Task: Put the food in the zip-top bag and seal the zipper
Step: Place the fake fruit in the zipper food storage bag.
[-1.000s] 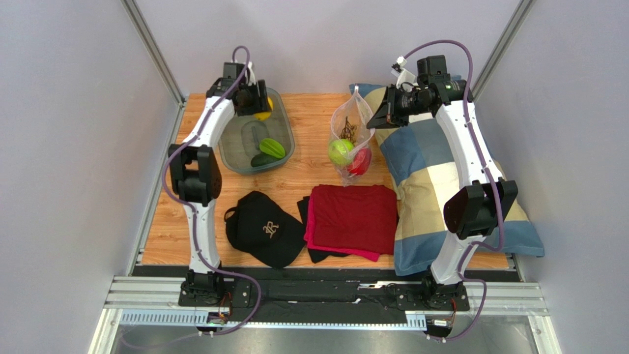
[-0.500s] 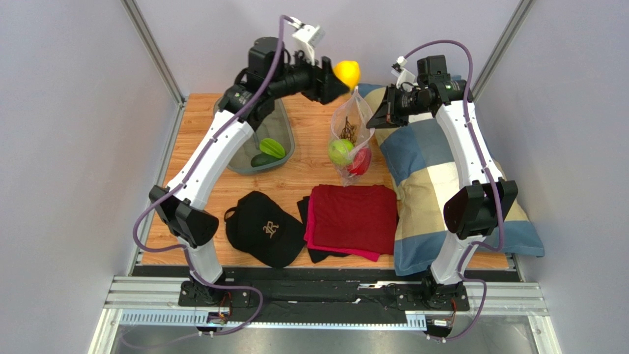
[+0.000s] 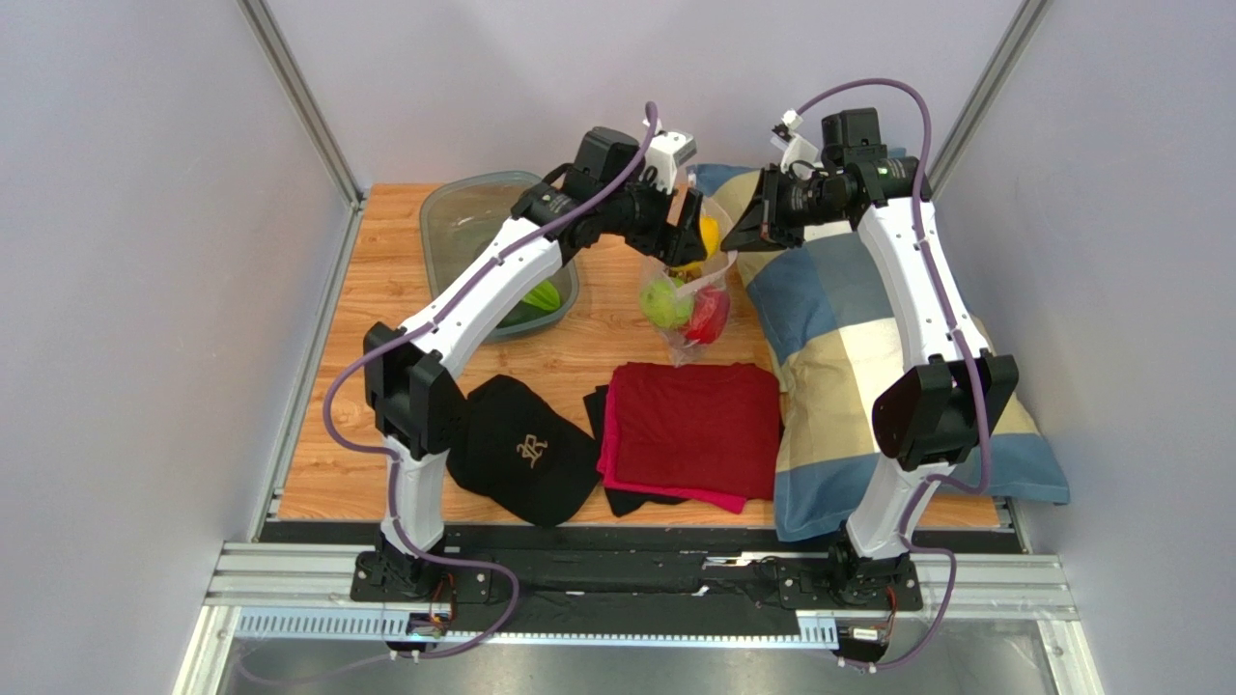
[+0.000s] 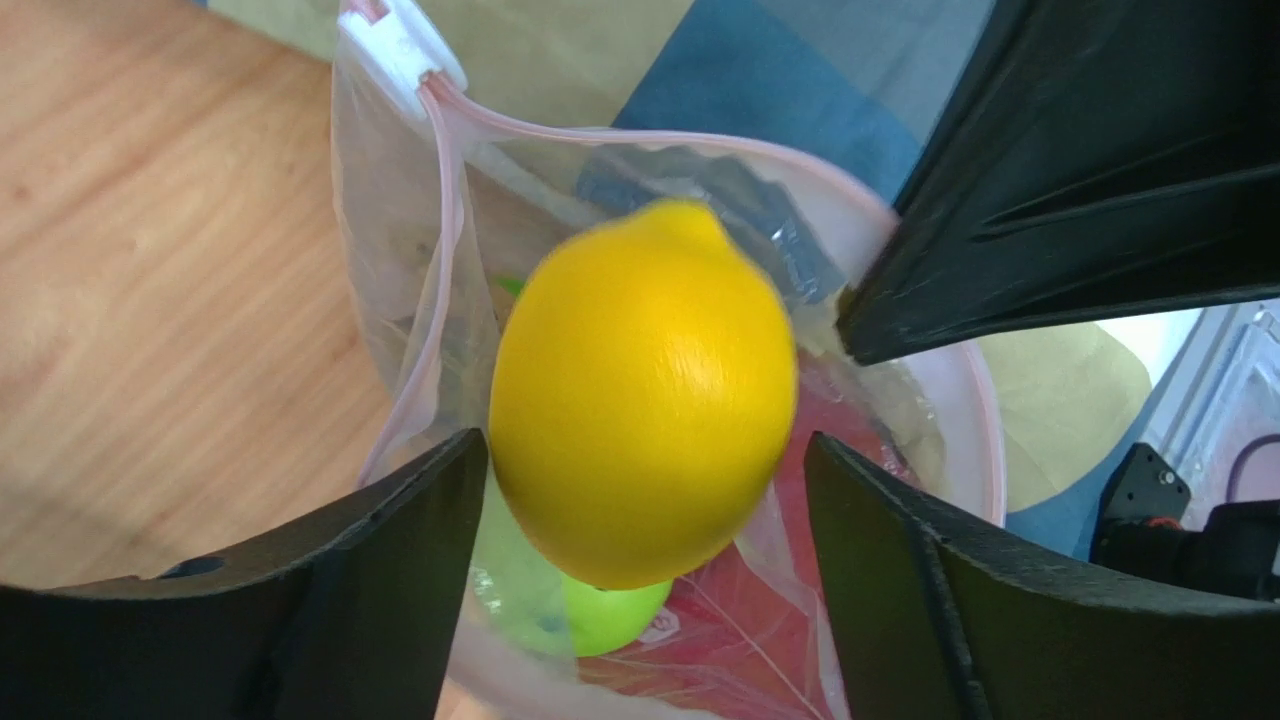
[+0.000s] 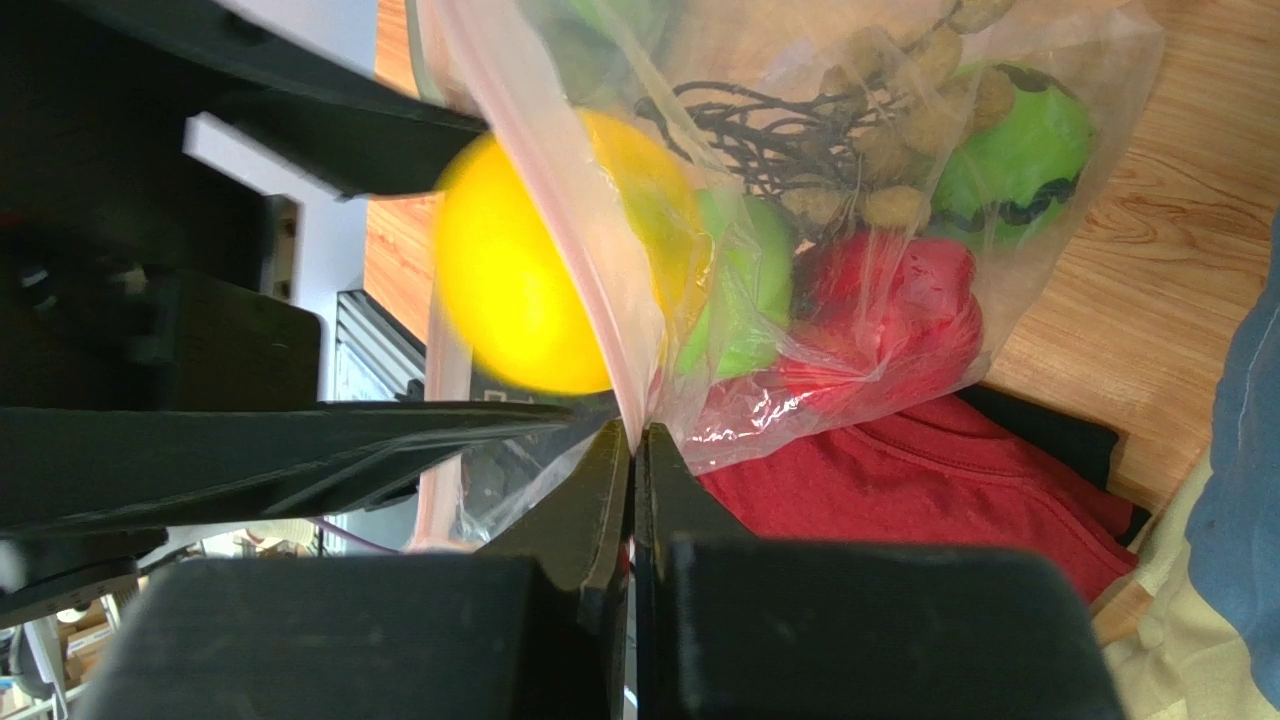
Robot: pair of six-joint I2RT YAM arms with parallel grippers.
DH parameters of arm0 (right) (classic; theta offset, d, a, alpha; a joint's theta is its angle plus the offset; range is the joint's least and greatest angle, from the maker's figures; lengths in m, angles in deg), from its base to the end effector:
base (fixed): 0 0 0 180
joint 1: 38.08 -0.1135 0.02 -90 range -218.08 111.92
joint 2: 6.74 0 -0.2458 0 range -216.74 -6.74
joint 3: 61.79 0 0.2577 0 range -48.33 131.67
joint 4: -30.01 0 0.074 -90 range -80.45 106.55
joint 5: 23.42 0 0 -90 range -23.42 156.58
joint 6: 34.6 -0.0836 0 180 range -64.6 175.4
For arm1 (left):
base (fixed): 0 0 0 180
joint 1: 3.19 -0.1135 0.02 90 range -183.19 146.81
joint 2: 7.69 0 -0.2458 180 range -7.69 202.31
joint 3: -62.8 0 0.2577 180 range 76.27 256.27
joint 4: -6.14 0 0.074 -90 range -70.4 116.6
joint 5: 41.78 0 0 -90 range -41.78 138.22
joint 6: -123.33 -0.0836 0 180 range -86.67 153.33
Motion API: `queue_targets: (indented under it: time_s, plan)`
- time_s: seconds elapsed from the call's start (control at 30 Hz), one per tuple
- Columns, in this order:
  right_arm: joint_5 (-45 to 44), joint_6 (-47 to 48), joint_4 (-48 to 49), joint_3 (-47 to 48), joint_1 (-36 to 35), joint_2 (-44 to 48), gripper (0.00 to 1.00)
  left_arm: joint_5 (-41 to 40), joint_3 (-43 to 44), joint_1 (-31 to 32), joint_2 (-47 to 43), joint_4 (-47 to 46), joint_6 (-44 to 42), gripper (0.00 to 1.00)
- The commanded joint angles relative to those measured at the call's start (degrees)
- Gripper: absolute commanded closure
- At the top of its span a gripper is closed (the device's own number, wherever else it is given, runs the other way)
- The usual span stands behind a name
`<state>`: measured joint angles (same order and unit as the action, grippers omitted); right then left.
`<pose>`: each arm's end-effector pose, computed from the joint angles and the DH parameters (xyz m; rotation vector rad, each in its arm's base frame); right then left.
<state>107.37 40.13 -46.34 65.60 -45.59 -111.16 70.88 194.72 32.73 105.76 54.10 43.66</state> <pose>0.3898 0.1065 0.3419 -0.1353 2.4716 1.0560 0.3810 -0.3158 0.3462 0.7228 2.0457 -0.8907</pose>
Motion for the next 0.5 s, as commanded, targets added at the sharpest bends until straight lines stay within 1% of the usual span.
queue_targets:
  time_s: [0.0,0.07,0.13,0.2,0.23,0.27,0.3,0.33,0.37,0.4,0.43,0.47]
  plan:
    - [2.0,-1.6,2.2,0.5,0.8,2.0,1.00,-2.6,5.1,0.1,-0.7,3.2,-2.0,0.01]
    - [2.4,-1.8,2.3,0.6,1.1,1.8,1.00,-2.0,6.5,-0.6,-2.1,3.0,-1.8,0.01]
    - [2.4,-1.9,2.3,0.7,1.4,1.4,1.00,-0.9,5.7,-1.6,-4.7,1.5,0.0,0.01]
    - [2.4,-2.0,2.4,0.6,1.6,1.4,1.00,0.5,4.7,-4.8,-6.7,0.4,2.6,0.01]
    - [2.5,-2.1,2.4,0.4,1.8,1.4,1.00,0.8,2.7,-6.1,-8.6,0.1,3.4,0.01]
    - [2.5,-2.0,2.4,0.4,2.0,1.4,1.00,0.8,1.2,-9.3,-9.6,-0.2,4.9,0.01]
    - [2.5,-2.0,2.5,0.4,1.9,1.4,1.00,1.1,-0.7,-11.2,-10.5,-1.2,5.5,0.01]
    - [2.7,-2.1,2.5,0.3,2.1,1.4,1.00,1.2,-5.5,-12.9,-12.6,-1.9,5.8,0.01]
    - [2.7,-2.1,2.6,0.3,2.1,1.4,1.00,1.2,-8.0,-16.5,-13.4,-2.4,5.7,0.02]
    - [2.8,-2.1,2.7,0.3,2.1,1.3,1.00,1.1,-10.2,-18.2,-14.2,-2.2,5.3,0.02]
    - [3.0,-1.9,2.9,0.3,2.0,1.2,1.00,1.6,-14.2,-20.1,-15.0,-2.0,4.8,0.02]
    - [2.9,-1.8,2.8,0.2,2.0,1.2,1.00,2.3,-16.0,-21.6,-15.3,-0.9,2.4,0.03]
